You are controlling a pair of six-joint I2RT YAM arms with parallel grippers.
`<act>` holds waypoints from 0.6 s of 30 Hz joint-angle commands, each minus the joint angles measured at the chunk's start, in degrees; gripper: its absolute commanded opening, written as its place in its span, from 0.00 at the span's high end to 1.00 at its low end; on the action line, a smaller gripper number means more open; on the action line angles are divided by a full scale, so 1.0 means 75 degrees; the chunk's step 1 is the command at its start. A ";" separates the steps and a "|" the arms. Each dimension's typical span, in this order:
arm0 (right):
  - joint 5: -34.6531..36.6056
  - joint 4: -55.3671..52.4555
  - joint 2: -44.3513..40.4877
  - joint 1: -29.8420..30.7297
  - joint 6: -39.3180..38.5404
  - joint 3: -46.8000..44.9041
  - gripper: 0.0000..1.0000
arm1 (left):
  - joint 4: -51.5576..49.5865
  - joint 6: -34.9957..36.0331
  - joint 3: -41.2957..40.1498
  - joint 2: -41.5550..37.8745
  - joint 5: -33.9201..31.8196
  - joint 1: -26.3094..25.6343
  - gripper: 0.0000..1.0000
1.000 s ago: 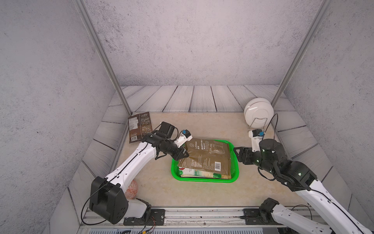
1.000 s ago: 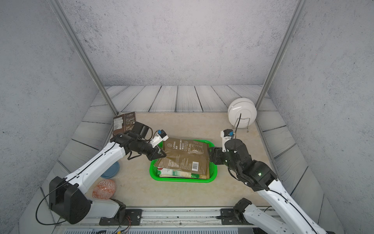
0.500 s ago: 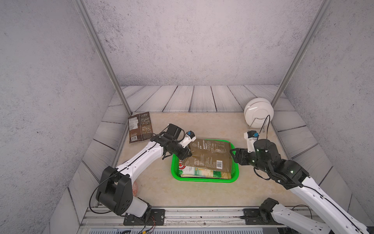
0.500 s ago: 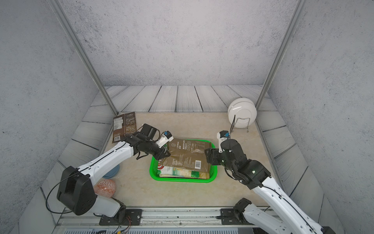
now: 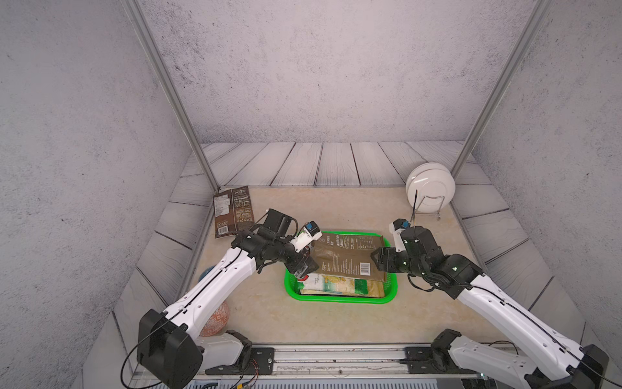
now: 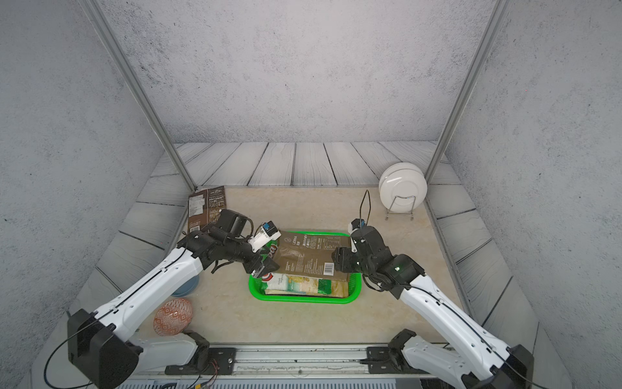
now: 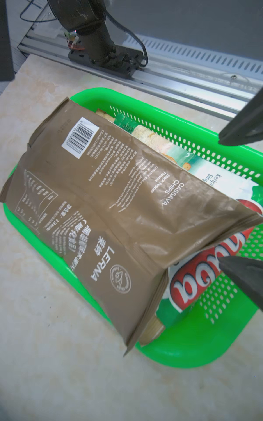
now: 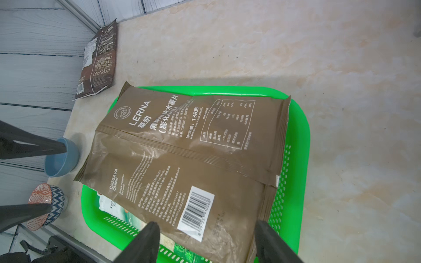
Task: Put the potato chips into the basket
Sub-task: Place the potato chip in the basket.
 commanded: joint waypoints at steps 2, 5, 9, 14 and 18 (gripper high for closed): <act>-0.0587 0.0470 0.0449 -0.0297 -0.0077 -0.0014 0.30 | 0.0314 0.0037 0.0777 0.0285 -0.0464 -0.0028 0.20; -0.1000 0.0797 0.0729 -0.0550 -0.0032 -0.0094 0.35 | 0.0356 -0.0038 0.1362 0.0917 -0.0545 -0.0039 0.22; -0.1376 0.1238 0.0963 -0.0612 0.0074 -0.0306 0.41 | 0.0666 -0.0167 0.1793 0.1743 -0.1087 -0.0127 0.23; -0.1535 0.1608 0.1154 -0.0607 0.0176 -0.0835 0.59 | 0.0644 -0.0048 0.2065 0.2623 -0.1168 -0.0296 0.27; -0.1356 0.1746 0.1249 -0.0633 0.0228 -0.1230 0.75 | 0.0702 -0.0025 0.1739 0.2958 -0.1539 -0.0402 0.33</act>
